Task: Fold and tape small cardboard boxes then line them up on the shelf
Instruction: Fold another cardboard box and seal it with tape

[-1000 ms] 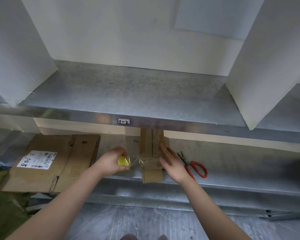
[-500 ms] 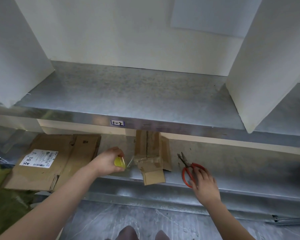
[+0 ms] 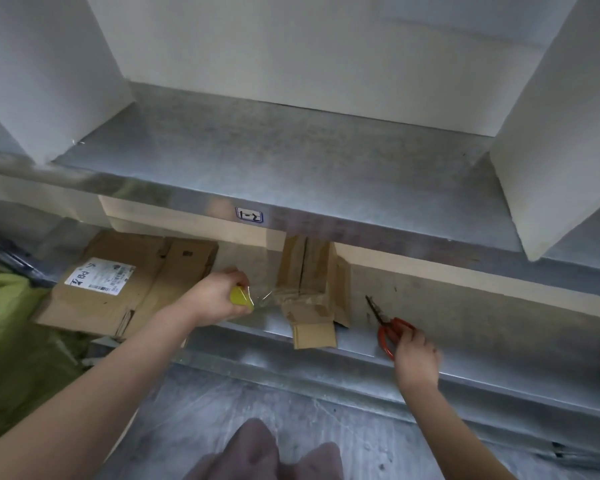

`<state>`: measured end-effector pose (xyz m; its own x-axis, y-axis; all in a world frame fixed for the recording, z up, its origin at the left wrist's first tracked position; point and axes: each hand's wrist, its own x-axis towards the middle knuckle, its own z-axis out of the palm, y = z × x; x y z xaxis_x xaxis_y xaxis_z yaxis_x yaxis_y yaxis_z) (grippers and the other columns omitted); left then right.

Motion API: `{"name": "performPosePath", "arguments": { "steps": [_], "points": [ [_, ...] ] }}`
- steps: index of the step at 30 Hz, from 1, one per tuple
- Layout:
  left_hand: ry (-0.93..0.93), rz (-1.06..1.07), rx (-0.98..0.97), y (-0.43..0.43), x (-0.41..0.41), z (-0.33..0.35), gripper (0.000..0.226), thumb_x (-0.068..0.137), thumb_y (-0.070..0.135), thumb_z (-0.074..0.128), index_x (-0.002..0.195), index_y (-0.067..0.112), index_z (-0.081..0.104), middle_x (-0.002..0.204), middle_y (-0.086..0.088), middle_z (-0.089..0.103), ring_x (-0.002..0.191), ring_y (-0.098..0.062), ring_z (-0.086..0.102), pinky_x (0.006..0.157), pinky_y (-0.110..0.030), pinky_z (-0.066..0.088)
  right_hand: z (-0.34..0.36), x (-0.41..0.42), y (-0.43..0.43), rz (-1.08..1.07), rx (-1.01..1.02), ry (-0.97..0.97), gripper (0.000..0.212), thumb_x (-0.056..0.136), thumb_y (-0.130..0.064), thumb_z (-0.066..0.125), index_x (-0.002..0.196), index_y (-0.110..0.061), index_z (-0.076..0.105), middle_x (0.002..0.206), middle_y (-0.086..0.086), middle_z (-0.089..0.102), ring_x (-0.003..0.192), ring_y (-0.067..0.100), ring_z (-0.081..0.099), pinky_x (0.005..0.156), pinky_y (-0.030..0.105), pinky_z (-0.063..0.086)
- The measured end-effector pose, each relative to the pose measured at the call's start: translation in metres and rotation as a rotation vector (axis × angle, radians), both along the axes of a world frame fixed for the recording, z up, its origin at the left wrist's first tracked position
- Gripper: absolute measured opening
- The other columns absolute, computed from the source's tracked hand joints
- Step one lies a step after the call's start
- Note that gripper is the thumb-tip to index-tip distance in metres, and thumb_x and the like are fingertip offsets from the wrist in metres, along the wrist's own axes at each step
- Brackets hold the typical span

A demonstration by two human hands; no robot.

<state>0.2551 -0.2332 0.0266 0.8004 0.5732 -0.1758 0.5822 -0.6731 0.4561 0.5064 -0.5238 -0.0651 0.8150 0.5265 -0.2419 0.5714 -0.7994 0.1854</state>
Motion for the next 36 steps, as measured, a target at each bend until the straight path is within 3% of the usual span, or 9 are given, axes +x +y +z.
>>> {"name": "performPosePath", "arguments": {
  "steps": [4,8,12,14,17,21,23,27,36],
  "points": [
    [-0.009,-0.02,-0.018,0.004,-0.004,0.0,0.038,0.069,0.031,0.083,0.099,0.018,0.063,0.101,0.004,0.055,0.093,-0.016,0.055,0.078,-0.02,0.037,0.011,-0.022,-0.003,-0.071,0.098,0.054,0.043,0.093,-0.01,0.043,0.136,-0.011,0.037,0.132,0.005,0.049,0.115,0.023,0.055,0.093,0.031,0.043],
    [0.0,-0.068,-0.039,0.011,-0.007,-0.002,0.037,0.071,0.034,0.082,0.099,0.024,0.06,0.101,0.006,0.053,0.09,-0.011,0.05,0.074,-0.017,0.032,0.028,-0.077,-0.016,-0.252,0.574,0.17,0.048,0.09,-0.007,0.054,0.137,-0.015,0.047,0.122,0.008,0.063,0.113,0.031,0.054,0.089,0.04,0.044],
    [0.018,-0.11,-0.055,0.018,-0.008,-0.004,0.04,0.073,0.033,0.081,0.104,0.019,0.06,0.103,0.005,0.051,0.094,-0.014,0.052,0.075,-0.021,0.035,0.046,-0.155,-0.016,-0.288,0.792,0.341,0.036,0.089,-0.036,0.064,0.123,-0.036,0.053,0.097,-0.005,0.07,0.091,0.02,0.065,0.076,0.035,0.052],
    [0.012,-0.13,-0.055,0.021,-0.009,-0.007,0.041,0.074,0.034,0.08,0.105,0.017,0.059,0.103,0.005,0.051,0.095,-0.015,0.051,0.073,-0.022,0.033,0.053,-0.189,0.0,-0.342,0.783,0.475,0.028,0.084,-0.056,0.063,0.108,-0.047,0.051,0.083,-0.013,0.07,0.08,0.008,0.066,0.071,0.03,0.053],
    [0.003,-0.173,-0.069,0.023,-0.009,-0.011,0.042,0.075,0.035,0.08,0.107,0.015,0.059,0.107,0.002,0.052,0.096,-0.016,0.051,0.072,-0.022,0.031,0.057,-0.22,0.035,-0.442,0.841,0.754,0.036,0.073,-0.063,0.071,0.095,-0.042,0.052,0.079,-0.021,0.069,0.072,-0.007,0.063,0.064,0.015,0.047],
    [0.0,-0.234,-0.083,0.028,-0.009,-0.013,0.041,0.076,0.033,0.079,0.108,0.015,0.058,0.111,-0.002,0.053,0.095,-0.015,0.05,0.071,-0.021,0.03,0.061,-0.223,0.075,-0.581,0.899,1.053,0.04,0.072,-0.063,0.074,0.092,-0.033,0.056,0.085,-0.01,0.072,0.082,0.003,0.066,0.07,0.022,0.045],
    [0.008,-0.255,-0.081,0.03,-0.008,-0.013,0.043,0.077,0.033,0.079,0.11,0.014,0.058,0.113,-0.003,0.053,0.1,-0.018,0.052,0.074,-0.021,0.033,0.063,-0.218,0.084,-0.622,0.886,1.097,0.045,0.074,-0.066,0.069,0.099,-0.03,0.056,0.091,-0.006,0.071,0.089,0.006,0.064,0.071,0.023,0.043],
    [-0.009,-0.281,-0.089,0.036,-0.007,-0.013,0.042,0.078,0.032,0.078,0.109,0.014,0.057,0.115,-0.003,0.051,0.103,-0.019,0.052,0.077,-0.021,0.035,0.068,-0.215,0.094,-0.666,0.869,1.134,0.044,0.076,-0.065,0.069,0.101,-0.03,0.062,0.072,-0.016,0.061,0.074,0.003,0.054,0.058,0.02,0.031],
    [-0.011,-0.337,-0.097,0.045,-0.004,-0.01,0.041,0.079,0.032,0.077,0.108,0.014,0.055,0.114,-0.002,0.05,0.101,-0.017,0.048,0.081,-0.024,0.038,0.067,-0.209,0.105,-0.68,0.951,1.108,0.035,0.085,-0.051,0.067,0.106,-0.023,0.067,0.07,-0.004,0.059,0.053,0.0,0.051,0.053,0.015,0.033]
  ]
}}
